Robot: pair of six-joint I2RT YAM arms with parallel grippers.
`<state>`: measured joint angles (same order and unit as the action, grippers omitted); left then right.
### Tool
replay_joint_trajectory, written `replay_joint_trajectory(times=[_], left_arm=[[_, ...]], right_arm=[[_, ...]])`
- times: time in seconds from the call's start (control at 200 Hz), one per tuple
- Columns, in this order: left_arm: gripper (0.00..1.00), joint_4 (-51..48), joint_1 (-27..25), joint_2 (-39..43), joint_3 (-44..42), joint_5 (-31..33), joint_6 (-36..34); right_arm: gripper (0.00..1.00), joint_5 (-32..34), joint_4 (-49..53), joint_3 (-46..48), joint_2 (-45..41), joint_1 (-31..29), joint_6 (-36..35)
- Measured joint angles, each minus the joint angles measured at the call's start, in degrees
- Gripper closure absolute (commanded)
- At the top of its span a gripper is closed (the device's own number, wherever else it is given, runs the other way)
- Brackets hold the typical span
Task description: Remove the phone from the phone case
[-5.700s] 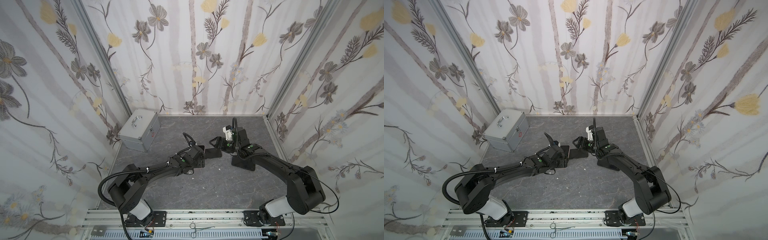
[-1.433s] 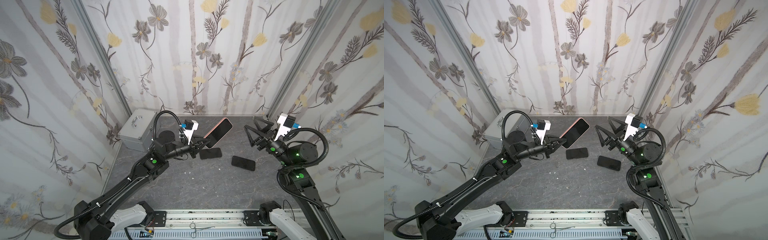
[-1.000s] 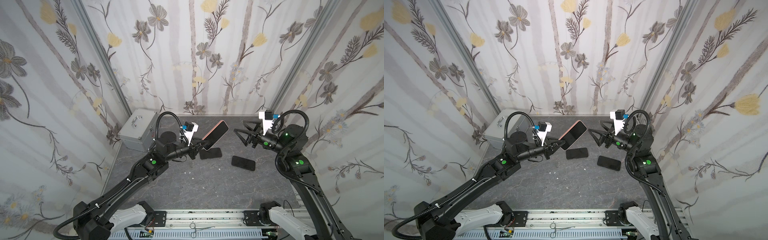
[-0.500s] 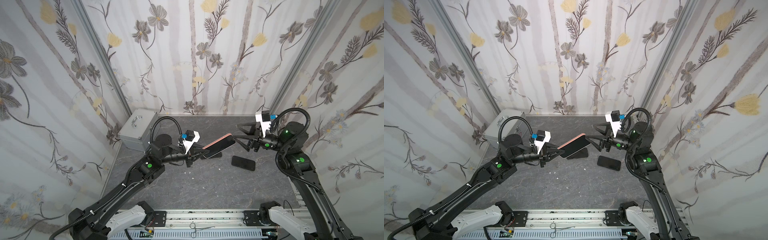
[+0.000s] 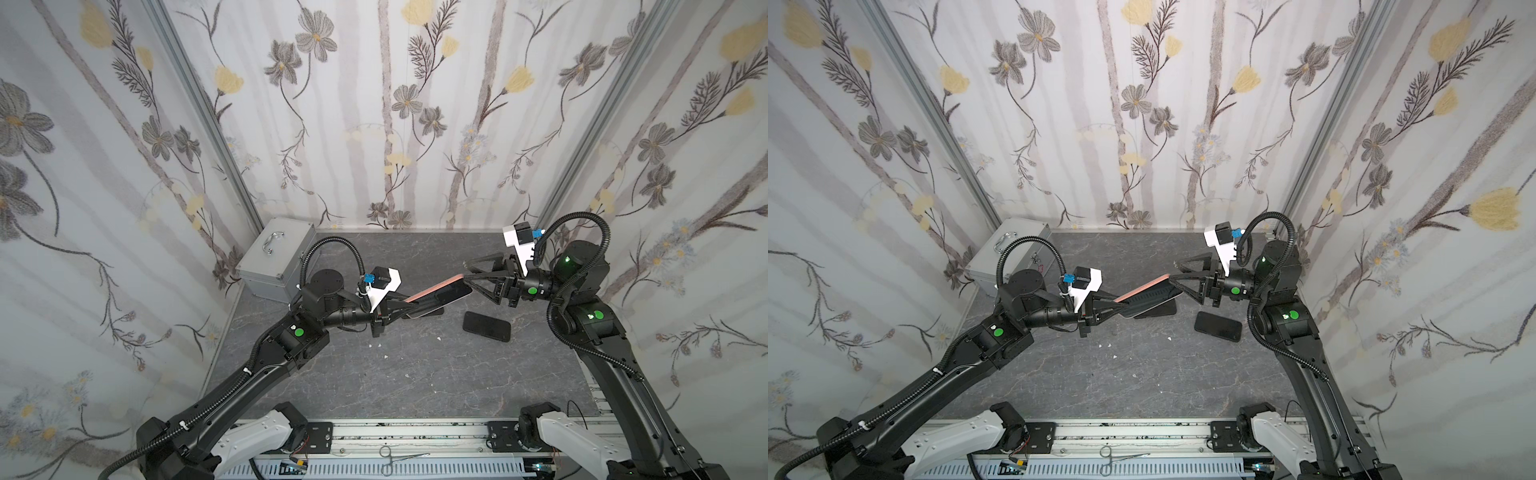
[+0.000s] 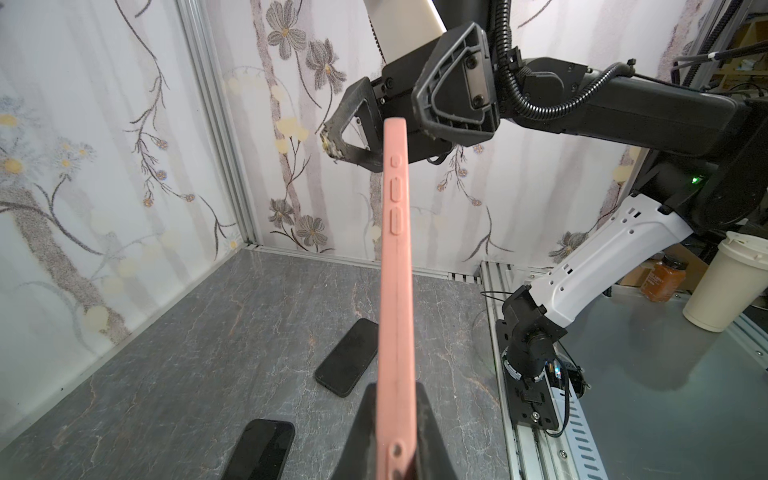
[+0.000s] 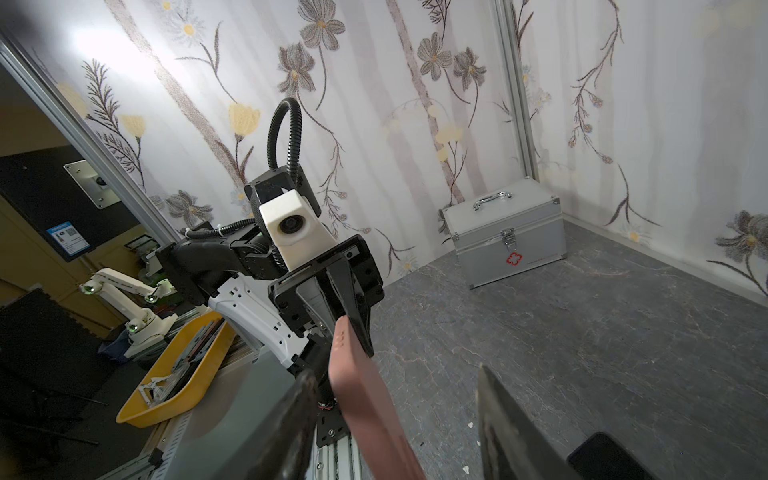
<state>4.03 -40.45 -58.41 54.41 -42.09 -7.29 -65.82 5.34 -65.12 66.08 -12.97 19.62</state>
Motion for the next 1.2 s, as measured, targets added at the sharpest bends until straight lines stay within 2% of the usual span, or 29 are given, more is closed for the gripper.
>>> replay_joint_trajectory(times=[0.265, 0.55, 0.814, 1.199], left_arm=[[1.0, -0.04, 0.02, 0.5, -0.02, 0.02, -1.38], [1.0, 0.0, -0.61, 1.27, -0.39, 0.15, -2.16], [1.0, 0.28, -1.49, 1.92, -1.16, 1.09, -3.15], [1.0, 0.37, -2.21, 1.97, -1.29, 0.85, -4.28]], right_arm=[[0.5, -1.11, -0.09, 0.13, 1.18, -1.9, 1.7], [0.54, -3.3, -3.45, 2.34, 1.31, -3.17, 6.16], [0.51, -4.76, -10.29, 4.76, 0.72, -3.52, 12.72], [0.45, -4.74, -14.6, 5.68, 0.17, -4.02, 16.39]])
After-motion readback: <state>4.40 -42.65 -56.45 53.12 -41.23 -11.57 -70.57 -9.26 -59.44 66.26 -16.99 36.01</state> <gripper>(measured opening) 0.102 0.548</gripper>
